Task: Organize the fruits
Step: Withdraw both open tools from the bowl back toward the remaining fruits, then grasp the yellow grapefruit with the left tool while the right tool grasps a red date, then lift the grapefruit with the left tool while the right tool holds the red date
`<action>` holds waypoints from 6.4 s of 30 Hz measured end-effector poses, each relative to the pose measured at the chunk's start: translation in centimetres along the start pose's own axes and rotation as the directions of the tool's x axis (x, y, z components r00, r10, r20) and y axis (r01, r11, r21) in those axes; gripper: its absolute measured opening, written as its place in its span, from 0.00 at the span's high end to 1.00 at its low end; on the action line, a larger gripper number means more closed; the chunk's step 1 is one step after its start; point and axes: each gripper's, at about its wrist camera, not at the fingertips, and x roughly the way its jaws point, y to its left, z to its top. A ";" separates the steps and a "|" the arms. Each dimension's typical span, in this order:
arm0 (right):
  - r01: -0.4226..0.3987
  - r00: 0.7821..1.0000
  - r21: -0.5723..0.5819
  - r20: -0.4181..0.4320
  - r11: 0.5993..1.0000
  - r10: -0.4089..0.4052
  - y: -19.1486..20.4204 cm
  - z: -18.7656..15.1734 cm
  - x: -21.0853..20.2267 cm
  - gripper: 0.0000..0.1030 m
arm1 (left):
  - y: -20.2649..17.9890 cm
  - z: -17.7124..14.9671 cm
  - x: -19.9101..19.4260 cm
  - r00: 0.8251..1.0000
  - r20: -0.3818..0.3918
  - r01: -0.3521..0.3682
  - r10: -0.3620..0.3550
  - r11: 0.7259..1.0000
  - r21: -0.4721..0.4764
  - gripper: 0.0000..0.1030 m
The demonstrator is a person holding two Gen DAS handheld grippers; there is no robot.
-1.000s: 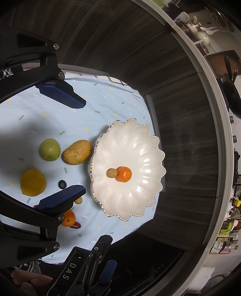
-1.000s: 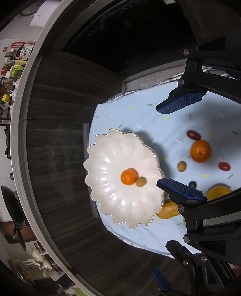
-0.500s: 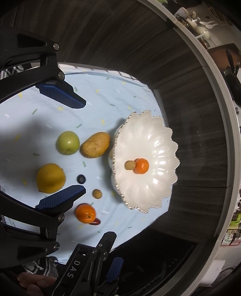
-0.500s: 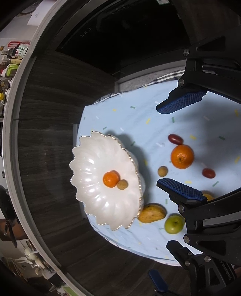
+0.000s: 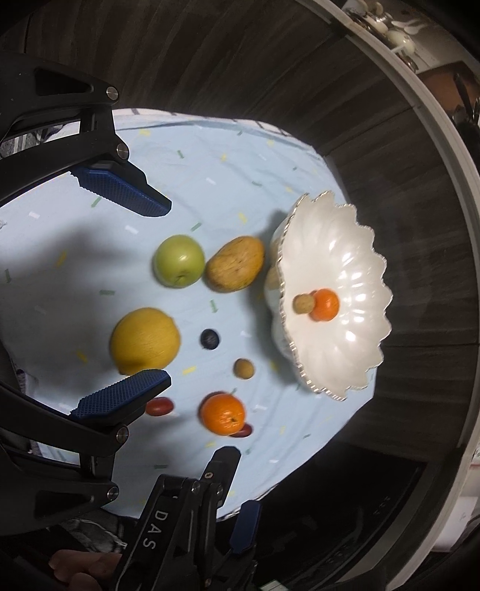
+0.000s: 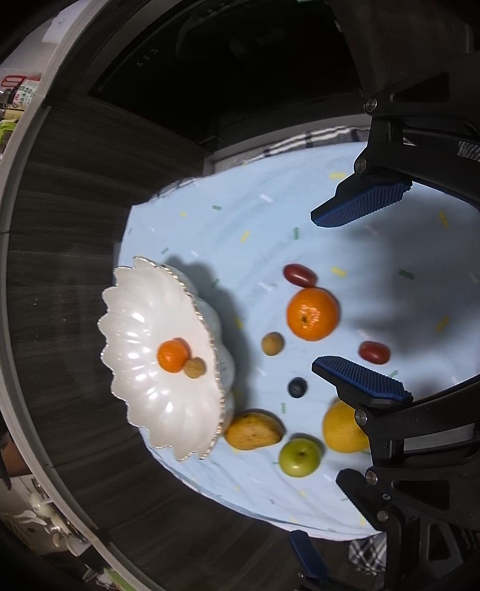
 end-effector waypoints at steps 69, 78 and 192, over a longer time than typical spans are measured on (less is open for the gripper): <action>-0.064 0.960 0.013 -0.272 0.998 0.065 5.4 -2.2 7.8 0.83 | -2.0 -3.2 8.0 0.973 -0.109 0.207 -0.204 0.978 0.015 0.43; -0.062 0.964 0.023 -0.257 0.998 0.066 4.4 -2.9 7.5 0.83 | -2.1 -3.4 7.7 0.977 -0.103 0.188 -0.185 0.982 0.017 0.44; -0.019 0.999 0.060 -0.031 0.998 0.021 -0.1 2.0 2.1 0.83 | -2.3 0.9 6.3 0.995 -0.017 0.103 -0.103 0.995 -0.018 0.49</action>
